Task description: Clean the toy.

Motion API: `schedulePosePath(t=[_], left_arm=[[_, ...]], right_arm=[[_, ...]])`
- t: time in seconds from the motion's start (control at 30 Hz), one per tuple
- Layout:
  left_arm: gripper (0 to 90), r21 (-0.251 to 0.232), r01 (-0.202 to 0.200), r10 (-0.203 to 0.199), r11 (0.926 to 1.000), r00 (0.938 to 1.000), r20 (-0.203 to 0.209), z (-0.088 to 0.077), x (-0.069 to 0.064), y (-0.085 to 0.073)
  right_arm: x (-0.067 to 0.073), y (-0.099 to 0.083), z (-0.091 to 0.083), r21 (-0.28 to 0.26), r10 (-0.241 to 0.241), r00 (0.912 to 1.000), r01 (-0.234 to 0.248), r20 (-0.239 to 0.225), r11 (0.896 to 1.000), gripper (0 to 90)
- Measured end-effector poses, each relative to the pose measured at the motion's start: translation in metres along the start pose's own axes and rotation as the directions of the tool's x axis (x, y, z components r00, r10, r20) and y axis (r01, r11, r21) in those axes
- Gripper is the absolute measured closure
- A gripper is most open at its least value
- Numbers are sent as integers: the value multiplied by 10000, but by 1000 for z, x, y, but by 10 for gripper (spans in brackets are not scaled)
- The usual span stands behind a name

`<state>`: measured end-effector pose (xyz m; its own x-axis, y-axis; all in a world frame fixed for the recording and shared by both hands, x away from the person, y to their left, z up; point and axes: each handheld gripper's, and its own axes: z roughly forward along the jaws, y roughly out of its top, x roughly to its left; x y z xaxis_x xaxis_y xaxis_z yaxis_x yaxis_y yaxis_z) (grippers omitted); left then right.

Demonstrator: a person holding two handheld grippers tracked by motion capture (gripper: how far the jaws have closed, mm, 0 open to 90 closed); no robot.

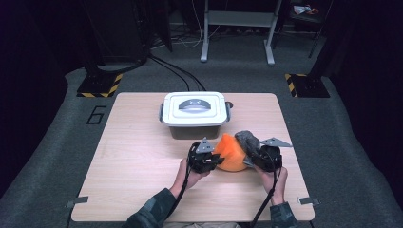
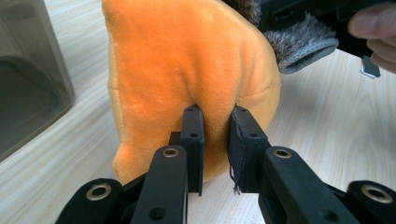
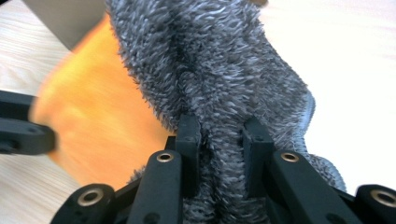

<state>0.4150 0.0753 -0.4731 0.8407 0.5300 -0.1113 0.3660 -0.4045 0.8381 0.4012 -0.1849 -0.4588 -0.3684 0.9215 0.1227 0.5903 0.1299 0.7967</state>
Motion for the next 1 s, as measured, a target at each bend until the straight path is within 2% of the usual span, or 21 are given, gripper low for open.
schedulePosePath(t=[0.27, 0.37, 0.43, 0.57, 0.7, 0.83, 0.93, 1.0], left_arm=[[771, -74, -45, 45, 10000, 10000, -20, 0, -1, 0], [770, -67, -155, 155, 9999, 9999, 19, 0, -2, 1], [770, -114, -204, 203, 9997, 9998, -40, 0, -3, 1], [770, -119, -250, 250, 9996, 9997, -41, 0, -4, 2], [769, -106, -419, 418, 9991, 9991, -94, 1, -7, 3], [765, -59, -467, 466, 9989, 9989, -89, 1, -9, 3], [764, -14, -408, 408, 9992, 9991, -111, 0, -8, 2], [766, -23, -358, 358, 9994, 9993, -76, 0, -6, 2]], right_arm=[[-21, -23, 15, 714, 760, 9970, -771, 174, 9945, 728], [-27, -27, 17, 851, 856, 9963, -857, 54, 9927, 728], [-27, -24, 12, 793, 797, 9967, -808, 165, 9936, 728], [-18, -10, -7, 212, 527, 9986, -528, 50, 9984, 727], [1, 10, -21, -338, 23, 9991, -38, -423, 9994, 726], [23, 24, -20, -356, -691, 9945, 665, -782, 9972, 723], [33, 28, -15, -358, -910, 9924, 882, -829, 9955, 722], [35, 29, -13, -401, -875, 9923, 843, -871, 9956, 723]])
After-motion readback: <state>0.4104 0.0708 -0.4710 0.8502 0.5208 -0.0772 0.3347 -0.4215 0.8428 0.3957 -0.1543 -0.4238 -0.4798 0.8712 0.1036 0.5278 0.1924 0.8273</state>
